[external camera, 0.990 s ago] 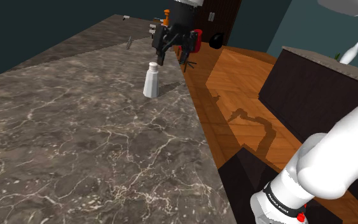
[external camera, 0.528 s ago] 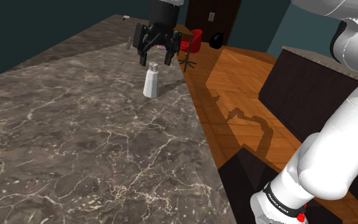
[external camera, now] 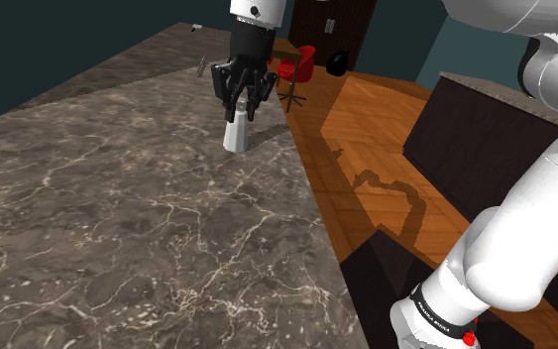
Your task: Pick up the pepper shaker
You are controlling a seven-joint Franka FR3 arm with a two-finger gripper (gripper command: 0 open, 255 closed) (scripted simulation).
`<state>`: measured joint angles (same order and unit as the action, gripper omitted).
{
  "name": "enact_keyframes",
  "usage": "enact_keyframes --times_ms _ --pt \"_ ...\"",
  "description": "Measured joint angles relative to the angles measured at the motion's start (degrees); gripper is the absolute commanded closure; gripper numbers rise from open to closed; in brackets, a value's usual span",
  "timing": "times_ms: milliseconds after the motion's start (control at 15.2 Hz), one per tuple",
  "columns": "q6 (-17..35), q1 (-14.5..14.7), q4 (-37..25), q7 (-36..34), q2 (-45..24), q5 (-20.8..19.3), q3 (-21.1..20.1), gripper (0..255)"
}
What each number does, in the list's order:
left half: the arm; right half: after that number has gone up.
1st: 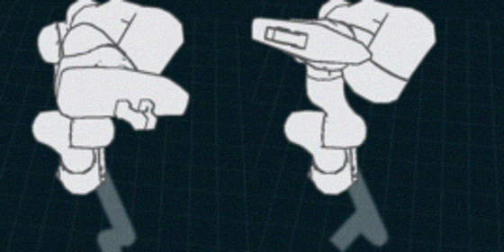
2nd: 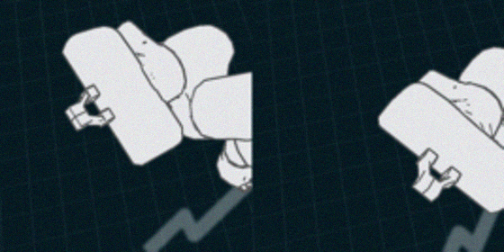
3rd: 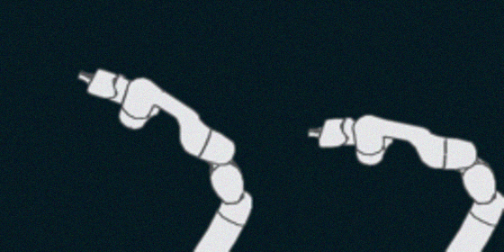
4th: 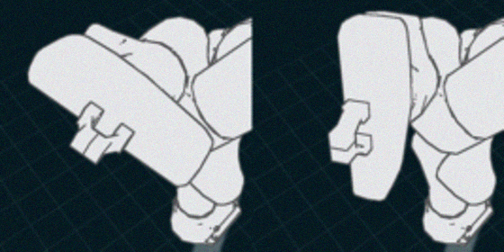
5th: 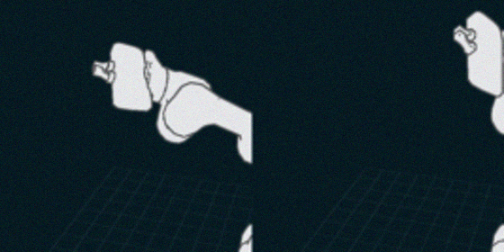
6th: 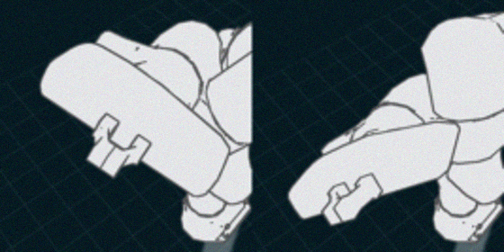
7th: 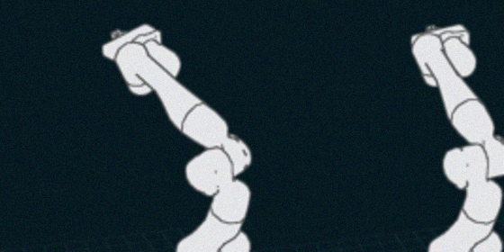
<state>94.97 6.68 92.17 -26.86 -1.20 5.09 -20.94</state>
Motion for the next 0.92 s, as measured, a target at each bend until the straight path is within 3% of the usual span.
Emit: enact_keyframes --times_ms 528,924 --pt "0.0 0.0 0.0 0.0 0.0 0.0 0.0 255" --pt "-4.1 0.2 -5.2 -0.7 -1.2 -0.5 -0.2 255"
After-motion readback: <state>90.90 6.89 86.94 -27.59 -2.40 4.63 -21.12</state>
